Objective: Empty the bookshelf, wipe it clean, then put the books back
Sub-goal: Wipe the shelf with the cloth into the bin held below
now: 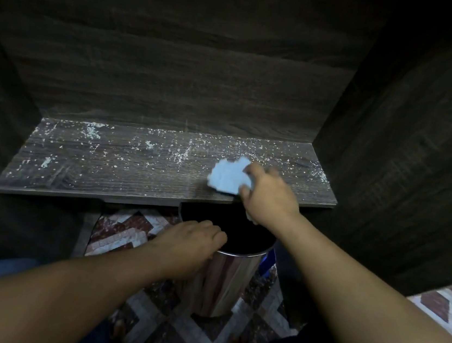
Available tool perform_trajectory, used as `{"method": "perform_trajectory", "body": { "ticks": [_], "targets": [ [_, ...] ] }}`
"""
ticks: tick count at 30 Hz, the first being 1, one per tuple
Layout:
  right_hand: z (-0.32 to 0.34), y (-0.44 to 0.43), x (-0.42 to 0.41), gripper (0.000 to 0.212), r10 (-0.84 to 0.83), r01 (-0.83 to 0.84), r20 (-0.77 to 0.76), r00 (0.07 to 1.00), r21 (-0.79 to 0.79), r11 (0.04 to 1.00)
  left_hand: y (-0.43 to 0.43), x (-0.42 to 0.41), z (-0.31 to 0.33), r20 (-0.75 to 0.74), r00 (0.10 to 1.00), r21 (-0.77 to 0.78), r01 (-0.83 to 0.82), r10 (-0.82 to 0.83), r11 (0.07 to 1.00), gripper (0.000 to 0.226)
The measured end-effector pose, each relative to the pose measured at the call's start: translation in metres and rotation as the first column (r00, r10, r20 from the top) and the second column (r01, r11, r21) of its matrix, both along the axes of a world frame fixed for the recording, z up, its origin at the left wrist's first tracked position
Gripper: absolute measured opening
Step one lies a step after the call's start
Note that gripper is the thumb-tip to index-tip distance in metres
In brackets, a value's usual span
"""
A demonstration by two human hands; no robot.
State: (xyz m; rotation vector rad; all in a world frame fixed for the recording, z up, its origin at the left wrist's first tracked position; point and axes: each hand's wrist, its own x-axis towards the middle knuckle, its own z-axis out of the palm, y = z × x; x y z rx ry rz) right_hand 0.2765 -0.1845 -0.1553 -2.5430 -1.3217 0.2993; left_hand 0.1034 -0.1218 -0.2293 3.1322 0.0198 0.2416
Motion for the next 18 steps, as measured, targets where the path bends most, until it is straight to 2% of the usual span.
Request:
{"method": "perform_trajectory", "body": {
  "ticks": [2, 4, 7, 8, 14, 18],
  "targets": [
    [0.006, 0.002, 0.000, 0.040, -0.039, 0.037, 0.012, 0.999, 0.145, 0.989, 0.000, 0.001, 0.000, -0.003, 1.000, -0.022, -0.012, 0.012, 1.000, 0.036],
    [0.006, 0.002, 0.001, 0.040, -0.055, 0.051, 0.020, 0.998, 0.156, 0.986, 0.001, 0.000, -0.001, -0.012, 1.000, -0.043, -0.029, 0.028, 0.999, 0.031],
    [-0.001, 0.000, 0.004, 0.042, -0.004, 0.005, 0.002, 1.000, -0.134, 0.991, 0.002, -0.003, 0.000, -0.014, 1.000, -0.037, -0.017, 0.016, 0.999, 0.036],
    [0.000, 0.000, 0.005, 0.043, -0.006, 0.003, -0.016, 1.000, -0.183, 0.983, 0.003, -0.004, 0.000, -0.022, 1.000, -0.039, -0.012, 0.011, 0.999, 0.037],
    [0.013, 0.005, 0.010, 0.042, -0.109, 0.109, -0.005, 0.994, 0.079, 0.991, 0.007, -0.011, -0.002, -0.025, 0.999, -0.043, -0.026, 0.025, 0.999, 0.030],
    [0.001, 0.001, 0.023, 0.042, -0.283, 0.279, 0.064, 0.957, 0.059, 0.958, 0.010, -0.016, -0.003, -0.030, 0.999, -0.037, -0.024, 0.023, 0.999, 0.033]
  ]
}}
